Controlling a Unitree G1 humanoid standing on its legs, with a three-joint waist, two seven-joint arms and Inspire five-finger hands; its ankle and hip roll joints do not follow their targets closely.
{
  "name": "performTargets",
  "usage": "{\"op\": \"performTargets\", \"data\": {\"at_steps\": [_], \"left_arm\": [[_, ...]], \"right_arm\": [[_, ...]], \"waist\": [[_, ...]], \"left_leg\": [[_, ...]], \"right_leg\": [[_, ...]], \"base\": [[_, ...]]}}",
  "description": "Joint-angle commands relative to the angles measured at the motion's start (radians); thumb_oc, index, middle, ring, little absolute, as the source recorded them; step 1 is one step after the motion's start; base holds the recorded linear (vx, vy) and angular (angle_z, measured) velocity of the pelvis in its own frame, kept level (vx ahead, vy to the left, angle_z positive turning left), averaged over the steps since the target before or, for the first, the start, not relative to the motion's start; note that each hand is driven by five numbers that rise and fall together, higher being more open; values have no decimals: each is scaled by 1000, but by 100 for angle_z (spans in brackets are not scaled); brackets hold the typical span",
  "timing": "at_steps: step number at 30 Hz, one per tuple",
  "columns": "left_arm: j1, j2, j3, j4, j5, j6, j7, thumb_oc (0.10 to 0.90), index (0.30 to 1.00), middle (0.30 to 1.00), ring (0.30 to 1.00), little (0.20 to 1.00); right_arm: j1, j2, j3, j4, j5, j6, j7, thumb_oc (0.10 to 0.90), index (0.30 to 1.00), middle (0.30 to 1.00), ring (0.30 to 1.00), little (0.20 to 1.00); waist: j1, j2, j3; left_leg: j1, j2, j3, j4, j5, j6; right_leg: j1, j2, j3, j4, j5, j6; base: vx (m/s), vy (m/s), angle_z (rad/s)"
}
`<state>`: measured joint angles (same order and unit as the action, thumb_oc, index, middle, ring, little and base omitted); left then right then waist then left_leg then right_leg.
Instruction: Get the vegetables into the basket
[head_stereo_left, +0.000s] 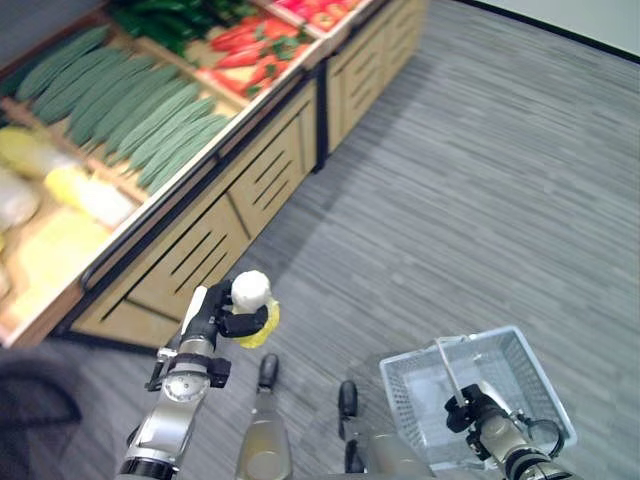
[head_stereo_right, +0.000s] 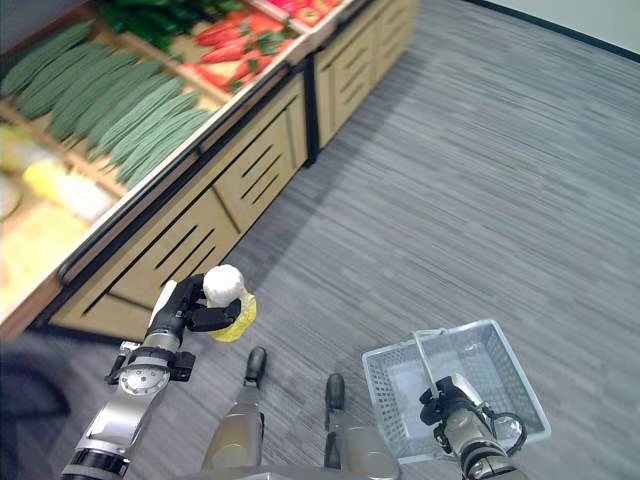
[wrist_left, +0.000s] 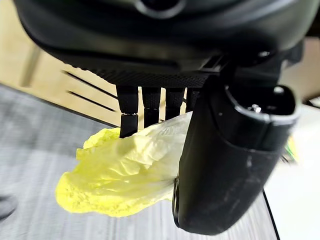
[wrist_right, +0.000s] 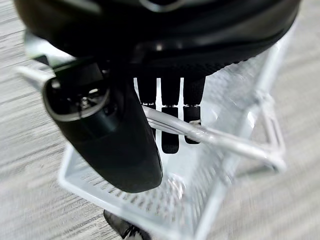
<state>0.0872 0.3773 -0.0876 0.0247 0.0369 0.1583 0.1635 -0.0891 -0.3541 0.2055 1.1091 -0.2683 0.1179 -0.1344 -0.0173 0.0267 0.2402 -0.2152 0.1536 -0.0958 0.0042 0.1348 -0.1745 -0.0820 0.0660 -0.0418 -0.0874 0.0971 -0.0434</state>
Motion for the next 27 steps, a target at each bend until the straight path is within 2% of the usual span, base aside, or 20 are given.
{"op": "performTargets", "data": {"at_steps": [1, 4, 6, 7, 11, 13, 15, 16, 18, 19, 21, 22, 23, 25, 27], "left_arm": [[-11, 101, 69, -202, -2, -97, 47, 400, 300, 300, 300, 300], [-17, 113, 70, -201, -2, -95, 55, 400, 300, 300, 300, 300], [-27, 125, 68, -198, 4, -91, 59, 400, 300, 300, 300, 300], [-36, 140, 68, -195, 4, -90, 64, 400, 300, 300, 300, 300], [-37, 146, 70, -195, 3, -89, 64, 400, 300, 300, 300, 300], [-37, 152, 74, -186, 1, -82, 66, 400, 300, 300, 300, 300], [-29, 155, 82, -187, -1, -82, 66, 400, 300, 300, 300, 300], [-23, 157, 89, -187, -1, -83, 66, 400, 300, 300, 300, 300], [-15, 160, 100, -187, -1, -83, 67, 400, 300, 300, 300, 300], [-5, 164, 114, -188, -9, -83, 67, 400, 300, 300, 300, 300], [1, 161, 127, -186, -13, -80, 68, 400, 300, 300, 300, 300], [5, 157, 136, -190, -10, -77, 70, 400, 300, 300, 300, 300], [13, 153, 142, -192, -7, -71, 69, 400, 300, 300, 300, 300], [14, 147, 139, -195, -8, -66, 63, 400, 300, 300, 300, 300], [19, 144, 137, -193, -4, -64, 54, 400, 300, 300, 300, 300]], "right_arm": [[38, 0, 15, -12, 37, 8, -7, 400, 300, 300, 300, 300], [38, 10, 16, -22, 40, 9, -6, 400, 300, 300, 300, 300], [39, 26, 14, -32, 45, 11, -5, 400, 300, 300, 300, 300], [37, 40, 10, -32, 51, 12, -4, 400, 300, 300, 300, 300], [40, 45, 5, -43, 57, 14, -6, 400, 300, 300, 300, 300], [39, 45, -8, -58, 61, 17, -5, 400, 300, 300, 300, 300], [34, 43, -9, -72, 58, 18, -6, 400, 300, 300, 300, 300], [27, 40, -7, -80, 54, 18, -5, 400, 300, 300, 300, 300], [15, 38, 0, -84, 46, 19, -4, 400, 300, 300, 300, 300], [6, 39, 2, -90, 42, 21, -4, 400, 300, 300, 300, 300], [-9, 39, 13, -95, 35, 21, -4, 400, 300, 300, 300, 300], [-20, 42, 19, -89, 25, 23, -1, 400, 300, 300, 300, 300], [-26, 44, 24, -84, 15, 26, -2, 400, 300, 300, 300, 300], [-35, 45, 28, -82, 7, 27, 0, 400, 300, 300, 300, 300], [-26, 46, 23, -92, 6, 31, -2, 400, 300, 300, 300, 300]], "waist": [[19, -74, -33], [17, -87, -36], [12, -98, -43], [2, -108, -49], [-1, -114, -53], [-19, -130, -53], [-15, -137, -46], [-5, -140, -38], [15, -142, -34], [37, -139, -26], [72, -128, -20], [99, -125, -17], [111, -126, -20], [107, -130, -23], [99, -139, -31]], "left_leg": [[-20, -13, 69, 38, -18, 55], [-6, -26, 98, 47, -40, 74], [17, -44, 136, 41, -57, 92], [46, -68, 172, 27, -77, 113], [61, -81, 193, 15, -88, 123], [80, -101, 222, 18, -117, 139], [87, -101, 260, 32, -133, 144], [96, -97, 285, 39, -148, 143], [97, -77, 327, 35, -141, 134], [109, -58, 356, 35, -143, 127], [118, -23, 404, 48, -140, 117], [127, -10, 450, 47, -136, 116], [135, -11, 474, 39, -132, 118], [137, -14, 498, 32, -118, 121], [145, -24, 505, 32, -121, 117]], "right_leg": [[88, -206, 12, 60, -107, 201], [76, -224, 41, 83, -106, 213], [52, -239, 64, 105, -99, 230], [26, -252, 85, 128, -85, 249], [12, -260, 101, 137, -80, 260], [-4, -275, 115, 138, -27, 286], [-20, -286, 117, 126, 17, 302], [-30, -302, 77, 126, 56, 305], [-53, -330, -10, 114, 114, 305], [-60, -359, -111, 117, 151, 305], [-39, -410, -275, 142, 150, 303], [-13, -444, -392, 169, 145, 302], [-8, -464, -428, 206, 143, 300], [-11, -452, -407, 246, 134, 301], [5, -428, -374, 191, 126, 301]], "base": [[160, 211, -63], [73, 155, -60], [74, 242, -53], [80, 265, -35], [46, 150, -37], [38, 131, -17], [-29, 85, -34], [-92, 33, -61], [-107, -10, -111], [-106, -14, -108], [-136, 28, -103], [-140, 98, -142], [-124, 127, -153], [-50, 65, -76], [-3, -24, -30]]}}
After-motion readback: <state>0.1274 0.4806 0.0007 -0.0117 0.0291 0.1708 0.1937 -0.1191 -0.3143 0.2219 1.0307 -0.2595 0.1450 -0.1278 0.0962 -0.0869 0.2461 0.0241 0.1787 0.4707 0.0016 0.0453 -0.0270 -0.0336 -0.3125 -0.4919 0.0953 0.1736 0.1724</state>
